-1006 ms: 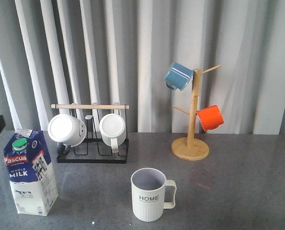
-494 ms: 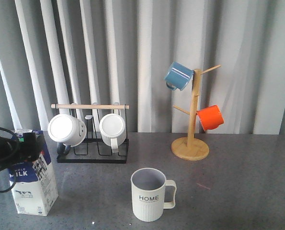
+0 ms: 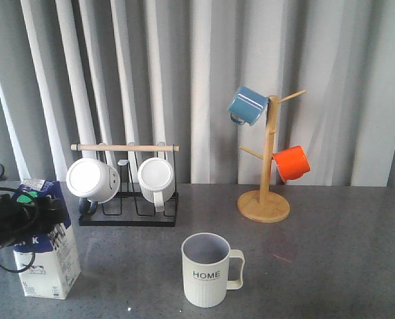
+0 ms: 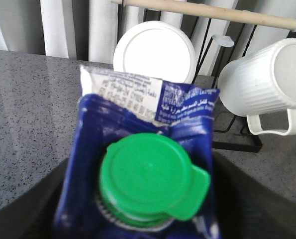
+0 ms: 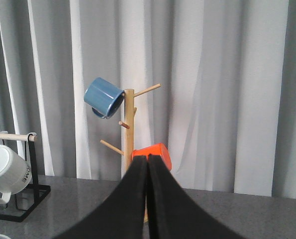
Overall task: Place milk next to cup
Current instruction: 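Reach the left gripper down and grasp the Pascual milk carton top, then carry the milk carton with the left gripper beside the HOME mug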
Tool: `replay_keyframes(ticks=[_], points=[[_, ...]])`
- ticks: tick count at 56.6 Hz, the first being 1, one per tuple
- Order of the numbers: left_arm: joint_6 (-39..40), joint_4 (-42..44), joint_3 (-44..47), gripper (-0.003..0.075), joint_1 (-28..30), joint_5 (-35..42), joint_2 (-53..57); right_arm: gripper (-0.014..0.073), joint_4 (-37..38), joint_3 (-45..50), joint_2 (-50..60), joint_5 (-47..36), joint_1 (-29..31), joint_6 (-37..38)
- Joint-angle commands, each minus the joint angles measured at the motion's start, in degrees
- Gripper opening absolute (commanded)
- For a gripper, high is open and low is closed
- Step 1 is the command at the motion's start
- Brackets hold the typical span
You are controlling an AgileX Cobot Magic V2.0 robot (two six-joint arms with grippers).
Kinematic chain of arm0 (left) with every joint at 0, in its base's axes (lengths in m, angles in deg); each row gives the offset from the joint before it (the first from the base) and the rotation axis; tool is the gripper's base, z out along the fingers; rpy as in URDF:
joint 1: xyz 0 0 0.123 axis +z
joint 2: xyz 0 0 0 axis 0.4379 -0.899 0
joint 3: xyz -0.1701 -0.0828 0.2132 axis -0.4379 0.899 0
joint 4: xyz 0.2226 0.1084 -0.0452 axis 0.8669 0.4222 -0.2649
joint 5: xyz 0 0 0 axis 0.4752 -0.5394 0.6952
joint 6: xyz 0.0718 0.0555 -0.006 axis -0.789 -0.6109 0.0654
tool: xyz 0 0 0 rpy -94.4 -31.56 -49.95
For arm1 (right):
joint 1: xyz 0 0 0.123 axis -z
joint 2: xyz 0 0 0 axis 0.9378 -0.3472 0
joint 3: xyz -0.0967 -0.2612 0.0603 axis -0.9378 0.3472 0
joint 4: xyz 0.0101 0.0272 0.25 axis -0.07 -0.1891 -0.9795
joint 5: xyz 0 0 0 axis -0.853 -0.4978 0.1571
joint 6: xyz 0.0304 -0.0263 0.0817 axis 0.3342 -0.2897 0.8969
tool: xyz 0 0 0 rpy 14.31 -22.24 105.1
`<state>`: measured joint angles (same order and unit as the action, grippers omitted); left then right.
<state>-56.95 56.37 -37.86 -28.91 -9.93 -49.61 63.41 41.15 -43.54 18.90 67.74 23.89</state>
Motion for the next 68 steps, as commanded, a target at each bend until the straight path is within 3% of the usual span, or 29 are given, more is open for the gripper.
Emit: replay_keyframes(ticks=[1, 8, 16, 40, 45, 51, 62, 68], points=[[0.1, -0.6, -2.1, 0.0282, 0.0, 5.2, 2.4, -0.0009, 0.4, -1.8, 0.5, -3.9, 0.4, -0.1], [0.1, -0.6, -2.1, 0.0122, 0.0, 5.0, 2.6, -0.0009, 0.4, -1.8, 0.5, -3.9, 0.4, -0.1], [0.1, -0.6, -2.1, -0.001, 0.0, 4.7, 2.6, -0.0009, 0.4, -1.8, 0.5, -3.8, 0.4, -0.1], [0.1, -0.7, -2.1, -0.0007, -1.7, 1.8, 5.9, -0.0009, 0.4, -1.8, 0.5, -3.8, 0.4, -0.1], [-2.6, -4.6, -2.3, -0.0006, -3.6, 2.4, 8.7, -0.0009, 0.4, -1.8, 0.5, -3.8, 0.4, -0.1], [-14.1, -18.1, -2.3, -0.0006, -6.6, 4.2, 11.2, -0.0009, 0.4, -1.8, 0.5, -3.8, 0.4, -0.1], [-53.2, -51.5, -2.3, -0.0006, -16.2, 7.9, 11.4, -0.0009, 0.4, -1.8, 0.5, -3.8, 0.4, -0.1], [-70.6, -71.5, -2.3, -0.0006, -22.4, 15.8, 10.0, -0.0009, 0.4, -1.8, 0.5, -3.8, 0.4, -0.1]])
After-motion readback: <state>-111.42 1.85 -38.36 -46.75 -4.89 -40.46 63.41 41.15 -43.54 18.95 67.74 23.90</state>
